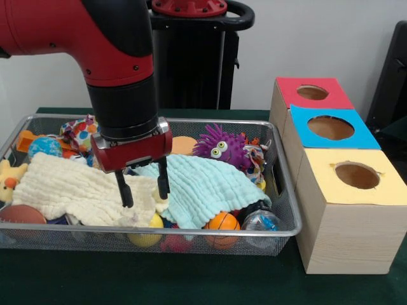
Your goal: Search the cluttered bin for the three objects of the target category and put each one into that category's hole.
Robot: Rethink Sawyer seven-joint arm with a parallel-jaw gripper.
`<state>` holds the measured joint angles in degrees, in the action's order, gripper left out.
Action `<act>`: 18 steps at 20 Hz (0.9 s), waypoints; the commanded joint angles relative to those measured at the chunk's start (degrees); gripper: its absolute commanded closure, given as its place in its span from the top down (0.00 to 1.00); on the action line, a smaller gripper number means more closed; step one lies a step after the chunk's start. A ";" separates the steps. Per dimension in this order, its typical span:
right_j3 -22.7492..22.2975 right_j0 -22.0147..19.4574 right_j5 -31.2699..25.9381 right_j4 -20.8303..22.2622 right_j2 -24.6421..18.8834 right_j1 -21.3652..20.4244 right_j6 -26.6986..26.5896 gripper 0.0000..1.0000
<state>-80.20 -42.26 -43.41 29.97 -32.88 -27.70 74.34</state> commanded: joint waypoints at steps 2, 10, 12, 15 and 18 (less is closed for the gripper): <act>-3.16 -0.57 3.94 2.41 1.37 2.36 -0.45 1.00; -2.45 -0.08 5.32 2.89 1.68 4.00 -0.07 1.00; -2.45 -0.13 5.52 2.94 1.68 4.19 -0.11 1.00; -2.33 -0.15 5.43 2.94 1.69 4.30 -0.32 1.00; -2.42 -0.17 5.92 3.29 1.65 4.20 -0.58 1.00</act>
<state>-80.19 -42.26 -40.42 30.55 -32.88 -25.73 74.34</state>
